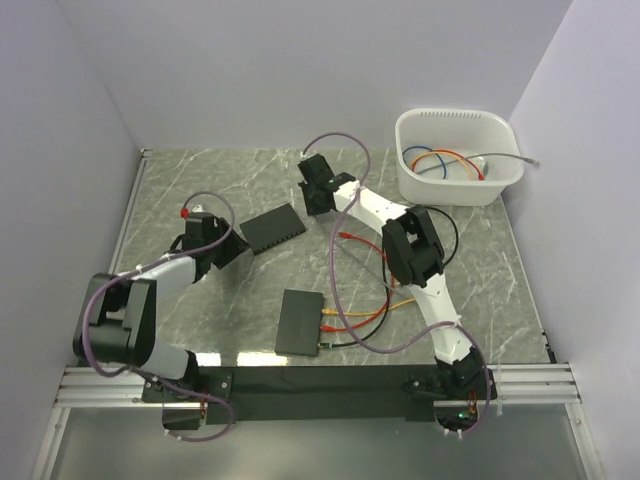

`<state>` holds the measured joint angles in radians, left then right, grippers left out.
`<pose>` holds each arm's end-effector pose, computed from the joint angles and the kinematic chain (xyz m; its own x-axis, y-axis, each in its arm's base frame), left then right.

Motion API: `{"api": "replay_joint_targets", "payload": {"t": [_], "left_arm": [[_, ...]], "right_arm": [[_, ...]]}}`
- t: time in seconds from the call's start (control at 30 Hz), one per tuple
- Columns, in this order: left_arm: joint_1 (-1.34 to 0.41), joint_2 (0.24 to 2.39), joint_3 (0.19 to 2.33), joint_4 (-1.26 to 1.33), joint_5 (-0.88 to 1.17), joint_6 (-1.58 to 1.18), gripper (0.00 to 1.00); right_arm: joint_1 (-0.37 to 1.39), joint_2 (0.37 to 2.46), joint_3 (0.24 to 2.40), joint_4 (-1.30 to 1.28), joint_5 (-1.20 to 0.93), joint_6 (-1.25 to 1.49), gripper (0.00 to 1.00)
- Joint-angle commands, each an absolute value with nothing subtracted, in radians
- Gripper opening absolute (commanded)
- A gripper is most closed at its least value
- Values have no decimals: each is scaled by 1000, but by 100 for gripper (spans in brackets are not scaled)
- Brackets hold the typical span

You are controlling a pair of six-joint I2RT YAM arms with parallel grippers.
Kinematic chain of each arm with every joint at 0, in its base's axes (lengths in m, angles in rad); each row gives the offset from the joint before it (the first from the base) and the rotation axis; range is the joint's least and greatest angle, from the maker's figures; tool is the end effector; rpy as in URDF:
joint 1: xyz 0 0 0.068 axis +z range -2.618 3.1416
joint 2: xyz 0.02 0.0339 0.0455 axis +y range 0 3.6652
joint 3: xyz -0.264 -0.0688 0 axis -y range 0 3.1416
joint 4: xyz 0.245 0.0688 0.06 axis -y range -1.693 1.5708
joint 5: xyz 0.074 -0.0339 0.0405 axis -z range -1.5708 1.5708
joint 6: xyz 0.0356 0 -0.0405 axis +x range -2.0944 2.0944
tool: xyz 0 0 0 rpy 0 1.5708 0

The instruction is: Insert the plug into the switch port

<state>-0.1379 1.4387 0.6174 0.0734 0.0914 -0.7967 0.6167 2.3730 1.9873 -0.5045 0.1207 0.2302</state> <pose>0.2732 -0.0412 0.1623 -0.6162 -0.6334 -0.4681 -0.3397 0.7500 -0.5676 0.4334 0.3020 0.1755 -0.7342 -0.2428 -0.6340 -0.3541 0.9337 0.0525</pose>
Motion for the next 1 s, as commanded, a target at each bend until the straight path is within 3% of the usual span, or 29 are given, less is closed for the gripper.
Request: {"api": "replay_joint_targets", "payload": {"t": [0.0,0.5,0.77,0.97], "left_arm": [[-133,1508,683,173,107,-772,55],[-140,1704,762,291,170,-792,46],[-221,1640,664,307,164,-828,45],[-342,1430,444,298,114,-914,46]], "right_arm": [[606,2390,2072,-526,141,230,0],[699,2513,2252,-549,5,172,0],[816,2439,2054,-466,-69,166,0],[897,2401,1927,-416,-61,181,0]]}}
